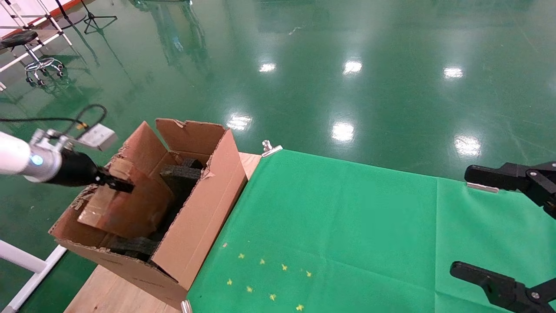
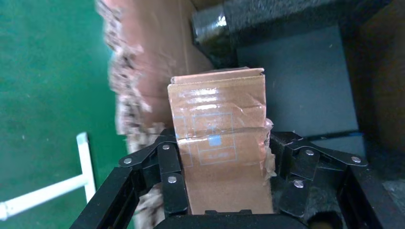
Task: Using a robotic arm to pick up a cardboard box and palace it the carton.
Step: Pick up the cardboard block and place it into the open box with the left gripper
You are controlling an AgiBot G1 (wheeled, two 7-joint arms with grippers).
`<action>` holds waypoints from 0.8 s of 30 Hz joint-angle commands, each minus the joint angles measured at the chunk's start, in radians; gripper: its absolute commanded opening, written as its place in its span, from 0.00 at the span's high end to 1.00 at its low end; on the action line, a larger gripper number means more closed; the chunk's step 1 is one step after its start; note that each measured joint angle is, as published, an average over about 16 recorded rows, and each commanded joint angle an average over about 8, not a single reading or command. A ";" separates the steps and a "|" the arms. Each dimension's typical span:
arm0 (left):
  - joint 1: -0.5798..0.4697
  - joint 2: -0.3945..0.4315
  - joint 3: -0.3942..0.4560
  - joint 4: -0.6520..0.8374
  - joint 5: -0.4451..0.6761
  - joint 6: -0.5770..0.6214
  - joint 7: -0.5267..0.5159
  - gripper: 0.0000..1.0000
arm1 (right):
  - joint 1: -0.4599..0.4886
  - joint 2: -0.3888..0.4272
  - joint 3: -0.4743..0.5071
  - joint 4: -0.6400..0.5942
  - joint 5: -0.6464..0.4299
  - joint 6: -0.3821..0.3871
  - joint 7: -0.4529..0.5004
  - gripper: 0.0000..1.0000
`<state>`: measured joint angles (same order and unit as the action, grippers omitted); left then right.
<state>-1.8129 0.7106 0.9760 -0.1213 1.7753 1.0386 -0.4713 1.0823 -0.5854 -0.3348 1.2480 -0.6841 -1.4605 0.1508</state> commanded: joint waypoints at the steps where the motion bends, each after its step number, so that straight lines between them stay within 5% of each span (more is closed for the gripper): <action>1: 0.028 0.019 -0.003 0.035 -0.007 -0.024 0.013 1.00 | 0.000 0.000 0.000 0.000 0.000 0.000 0.000 0.00; 3: 0.041 0.029 -0.006 0.054 -0.012 -0.039 0.013 0.90 | 0.000 0.000 0.000 0.000 0.000 0.000 0.000 0.00; 10: 0.065 0.046 -0.017 0.092 -0.029 -0.080 0.015 0.03 | 0.000 0.000 0.000 0.000 0.000 0.000 0.000 0.00; 24: 0.060 0.041 -0.014 0.084 -0.024 -0.066 0.015 0.00 | 0.000 0.000 0.000 0.000 0.000 0.000 0.000 0.00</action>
<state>-1.7524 0.7520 0.9617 -0.0366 1.7515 0.9721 -0.4561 1.0820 -0.5853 -0.3348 1.2477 -0.6840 -1.4602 0.1508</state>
